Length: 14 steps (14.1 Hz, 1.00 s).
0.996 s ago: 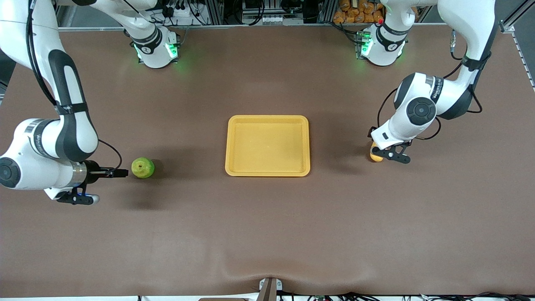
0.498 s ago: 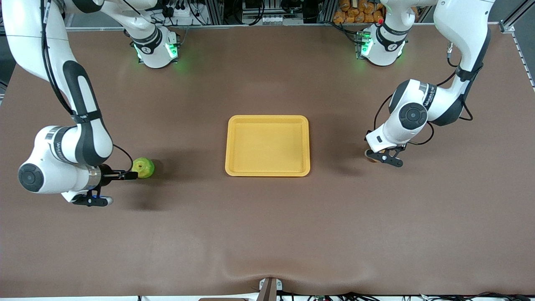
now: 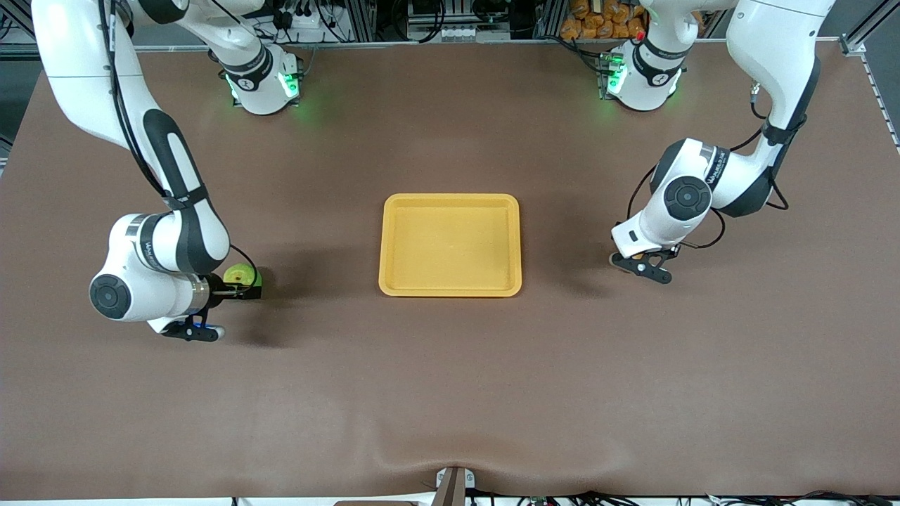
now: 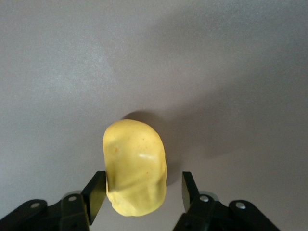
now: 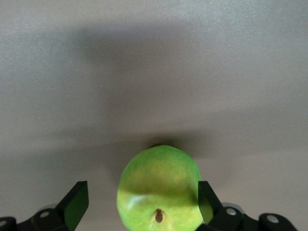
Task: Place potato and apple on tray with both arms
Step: 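Close the right gripper on the apple while the left gripper grasps the potato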
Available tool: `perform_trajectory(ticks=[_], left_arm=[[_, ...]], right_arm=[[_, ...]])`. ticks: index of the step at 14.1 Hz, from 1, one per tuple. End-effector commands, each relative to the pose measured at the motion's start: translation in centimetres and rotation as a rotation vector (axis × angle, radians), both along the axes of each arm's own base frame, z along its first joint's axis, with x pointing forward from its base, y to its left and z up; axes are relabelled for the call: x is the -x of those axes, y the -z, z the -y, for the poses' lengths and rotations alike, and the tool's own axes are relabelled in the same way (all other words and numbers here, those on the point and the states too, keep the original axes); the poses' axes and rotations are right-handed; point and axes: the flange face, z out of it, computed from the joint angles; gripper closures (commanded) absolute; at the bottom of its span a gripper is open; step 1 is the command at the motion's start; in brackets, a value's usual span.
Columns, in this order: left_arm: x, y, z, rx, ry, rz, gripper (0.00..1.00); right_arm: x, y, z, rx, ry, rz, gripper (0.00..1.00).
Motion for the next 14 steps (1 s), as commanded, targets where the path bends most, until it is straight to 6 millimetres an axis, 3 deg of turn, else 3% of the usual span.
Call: perform_trajectory(ticks=[1,4,9,13,14], left_arm=[[-0.5,0.4,0.0,-0.009,0.051,0.018,0.31],[-0.5,0.7,0.0,-0.008,0.06,0.023,0.39],[-0.9,0.9,0.3,-0.003,0.062,0.025,0.78],[-1.7,0.1,0.0,-0.003,0.052,0.041,0.8],[-2.0,-0.3,-0.1,-0.002,0.042,0.051,0.8]], right_arm=[[0.3,-0.3,0.9,0.04,-0.029,0.006,0.0],[0.4,0.1,1.7,0.057,-0.032,0.002,0.0],[2.1,2.7,1.2,0.058,-0.013,-0.009,0.0],[2.8,3.7,1.4,0.064,0.001,0.001,0.0],[2.8,3.7,1.5,0.065,0.005,-0.003,0.11]])
